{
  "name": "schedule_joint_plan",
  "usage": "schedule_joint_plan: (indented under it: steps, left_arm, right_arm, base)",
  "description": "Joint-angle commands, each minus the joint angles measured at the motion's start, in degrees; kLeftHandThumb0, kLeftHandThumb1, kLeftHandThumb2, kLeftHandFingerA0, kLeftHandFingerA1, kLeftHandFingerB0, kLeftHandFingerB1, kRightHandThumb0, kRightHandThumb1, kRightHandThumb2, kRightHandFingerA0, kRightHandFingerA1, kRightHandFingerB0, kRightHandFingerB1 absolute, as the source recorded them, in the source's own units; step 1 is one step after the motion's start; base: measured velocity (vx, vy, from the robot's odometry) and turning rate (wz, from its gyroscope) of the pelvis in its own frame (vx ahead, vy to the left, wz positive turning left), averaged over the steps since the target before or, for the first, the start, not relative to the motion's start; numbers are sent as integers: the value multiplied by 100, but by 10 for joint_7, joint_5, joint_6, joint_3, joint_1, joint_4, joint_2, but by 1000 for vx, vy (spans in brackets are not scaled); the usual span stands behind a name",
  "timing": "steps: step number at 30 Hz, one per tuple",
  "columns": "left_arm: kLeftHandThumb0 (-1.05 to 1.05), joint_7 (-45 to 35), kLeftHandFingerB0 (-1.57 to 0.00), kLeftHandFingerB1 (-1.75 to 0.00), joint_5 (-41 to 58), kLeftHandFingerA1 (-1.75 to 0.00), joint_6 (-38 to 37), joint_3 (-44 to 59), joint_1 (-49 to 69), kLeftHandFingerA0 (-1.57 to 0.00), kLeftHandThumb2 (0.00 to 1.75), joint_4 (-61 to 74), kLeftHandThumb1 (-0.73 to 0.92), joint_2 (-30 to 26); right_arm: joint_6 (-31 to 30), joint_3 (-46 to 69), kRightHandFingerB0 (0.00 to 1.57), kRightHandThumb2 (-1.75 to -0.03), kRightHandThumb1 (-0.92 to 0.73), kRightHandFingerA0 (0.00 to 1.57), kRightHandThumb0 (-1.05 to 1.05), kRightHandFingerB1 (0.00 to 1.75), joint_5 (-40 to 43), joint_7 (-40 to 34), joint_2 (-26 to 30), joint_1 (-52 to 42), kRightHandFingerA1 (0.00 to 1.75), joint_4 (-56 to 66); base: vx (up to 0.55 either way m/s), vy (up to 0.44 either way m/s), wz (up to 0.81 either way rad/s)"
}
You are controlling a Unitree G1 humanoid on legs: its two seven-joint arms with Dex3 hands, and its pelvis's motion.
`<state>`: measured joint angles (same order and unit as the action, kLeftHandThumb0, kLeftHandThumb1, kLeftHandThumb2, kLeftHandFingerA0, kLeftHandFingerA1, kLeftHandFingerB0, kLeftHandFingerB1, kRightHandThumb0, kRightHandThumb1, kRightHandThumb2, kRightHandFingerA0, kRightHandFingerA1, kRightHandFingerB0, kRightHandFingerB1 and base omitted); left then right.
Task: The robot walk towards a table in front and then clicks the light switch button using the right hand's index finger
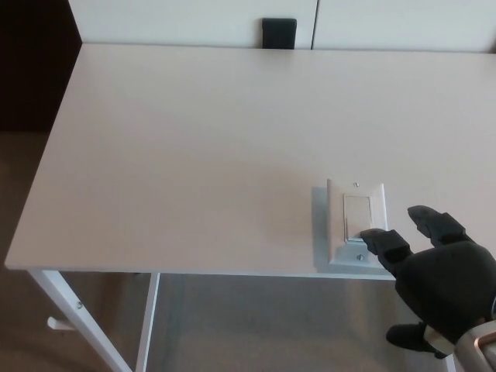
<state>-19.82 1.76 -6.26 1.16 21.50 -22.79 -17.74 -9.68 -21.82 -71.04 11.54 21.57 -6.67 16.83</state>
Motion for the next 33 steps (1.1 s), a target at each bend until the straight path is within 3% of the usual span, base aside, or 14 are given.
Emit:
schedule_joint_plan:
  steps: [1,3,4,11,12,14,19,21,23,24,25,31,32,33]
  left_arm:
    - [-37,4,-31,-43,-12,-52,5,2,3,-56,71,2,49,-11]
    - [-29,3,-34,-35,-9,-44,10,3,3,-62,58,3,59,-9]
    - [-29,2,-34,-35,-9,-44,10,4,3,-63,58,3,59,-8]
    - [-29,5,-35,-35,-14,-44,3,3,4,-63,58,0,59,-9]
    - [-29,4,-34,-35,-13,-44,6,3,8,-63,58,4,59,-9]
    - [-29,6,-35,-35,-14,-44,13,2,12,-63,58,10,59,-7]
    - [-38,8,-31,-43,-26,-52,1,-3,14,-56,71,8,50,-13]
    - [-37,2,-32,-43,-18,-52,-1,-1,9,-56,71,4,50,-11]
    - [-38,5,-32,-43,-19,-53,0,-2,1,-57,71,0,49,-8]
    - [-29,5,-35,-35,-20,-44,-1,-2,2,-62,58,0,59,-8]
    - [-29,4,-35,-35,-17,-45,-2,-1,3,-62,58,-1,59,-7]
    - [-29,6,-35,-35,-21,-44,9,-4,11,-62,58,10,60,-7]
    - [-29,8,-35,-35,-25,-43,8,-5,10,-63,58,6,59,-8]
    - [-37,8,-31,-43,-27,-51,6,-6,10,-56,70,2,50,-9]
  right_arm:
    - [-9,0,8,-88,-44,0,-74,35,-5,10,2,0,16,-2]
    - [-5,0,19,-62,-57,0,-84,28,-4,2,2,-4,25,-2]
    - [-3,0,15,-87,-46,3,-77,37,-3,-4,3,-6,16,-3]
    - [-2,-6,16,-88,-47,4,-79,37,-5,-3,4,-10,15,-13]
    - [-3,-7,21,-59,-59,0,-83,28,-4,0,4,-15,25,-12]
    - [-3,-8,11,-88,-47,0,-80,34,-1,5,5,-21,10,-8]
    - [-2,-11,17,-86,-45,3,-76,38,1,9,6,-36,16,-5]
    - [3,-9,31,-57,-57,2,-80,30,6,0,8,-38,26,-8]
    - [4,-7,33,-85,-50,6,-84,43,8,5,10,-33,12,-10]
    - [4,-7,42,-58,-56,4,-79,33,8,7,11,-35,25,-8]
    - [3,-8,37,-84,-47,6,-80,45,8,14,12,-37,17,-5]
    - [-3,-8,26,-84,-47,6,-78,42,4,26,9,-41,20,6]
    - [-1,-8,27,-58,-56,3,-80,29,7,14,6,-44,24,5]
    - [3,-5,18,-84,-46,6,-78,40,11,-6,4,-46,20,7]
  base:
    - [0,0,0]
    - [0,0,0]
    - [0,0,0]
    - [0,0,0]
    - [0,0,0]
    - [0,0,0]
    - [0,0,0]
    - [0,0,0]
    - [0,0,0]
    - [0,0,0]
    - [0,0,0]
    - [0,0,0]
    - [0,0,0]
    - [0,0,0]
